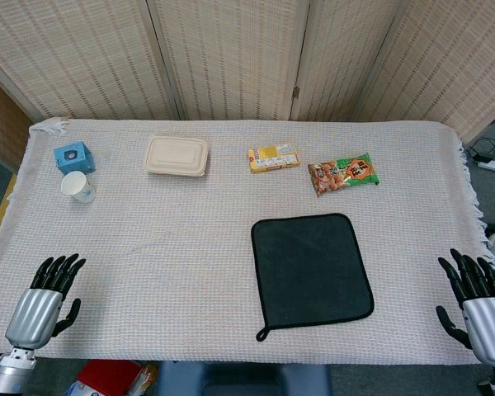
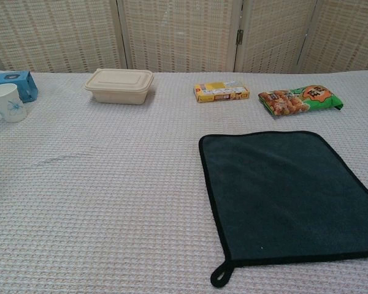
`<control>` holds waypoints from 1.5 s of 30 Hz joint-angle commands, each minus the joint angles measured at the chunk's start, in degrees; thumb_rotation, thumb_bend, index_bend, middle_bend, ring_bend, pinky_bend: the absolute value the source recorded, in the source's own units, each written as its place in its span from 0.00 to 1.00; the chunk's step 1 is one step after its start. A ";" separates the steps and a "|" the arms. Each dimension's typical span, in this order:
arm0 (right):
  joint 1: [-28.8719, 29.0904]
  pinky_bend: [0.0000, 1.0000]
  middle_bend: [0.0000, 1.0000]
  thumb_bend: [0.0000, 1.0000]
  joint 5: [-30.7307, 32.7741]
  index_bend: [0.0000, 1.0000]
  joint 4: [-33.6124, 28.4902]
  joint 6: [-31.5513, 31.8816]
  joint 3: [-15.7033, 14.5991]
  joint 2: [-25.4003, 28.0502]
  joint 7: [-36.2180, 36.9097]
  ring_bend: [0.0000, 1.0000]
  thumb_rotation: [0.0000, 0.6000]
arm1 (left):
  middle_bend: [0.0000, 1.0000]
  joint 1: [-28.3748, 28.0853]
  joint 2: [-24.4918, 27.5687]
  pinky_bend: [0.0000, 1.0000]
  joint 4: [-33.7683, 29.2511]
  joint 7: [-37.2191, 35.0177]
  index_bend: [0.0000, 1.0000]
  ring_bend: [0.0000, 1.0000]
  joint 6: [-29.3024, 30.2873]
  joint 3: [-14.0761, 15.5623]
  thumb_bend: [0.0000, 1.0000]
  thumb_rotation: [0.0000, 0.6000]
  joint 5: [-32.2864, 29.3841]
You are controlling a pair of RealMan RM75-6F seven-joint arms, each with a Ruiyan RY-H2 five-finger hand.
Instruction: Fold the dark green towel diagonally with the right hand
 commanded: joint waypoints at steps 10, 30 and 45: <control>6.24 0.00 0.00 0.43 2.43 0.00 -0.97 -9.29 2.39 0.49 -2.81 0.00 1.00 | 0.09 -0.43 0.39 0.00 -0.20 -1.37 0.05 0.00 -0.34 -0.42 0.59 1.00 -0.23; 49.94 0.00 0.01 0.43 31.21 0.46 19.97 -53.09 17.41 -26.20 -18.68 0.00 1.00 | 0.09 0.48 2.98 0.00 0.20 -8.11 0.04 0.00 2.65 -1.97 0.59 1.00 -1.47; 62.51 0.00 0.00 0.43 43.11 0.35 39.08 -61.67 17.15 -41.03 -17.59 0.00 1.00 | 0.09 0.95 5.11 0.00 0.45 -12.34 0.05 0.00 3.23 -3.56 0.59 1.00 -4.06</control>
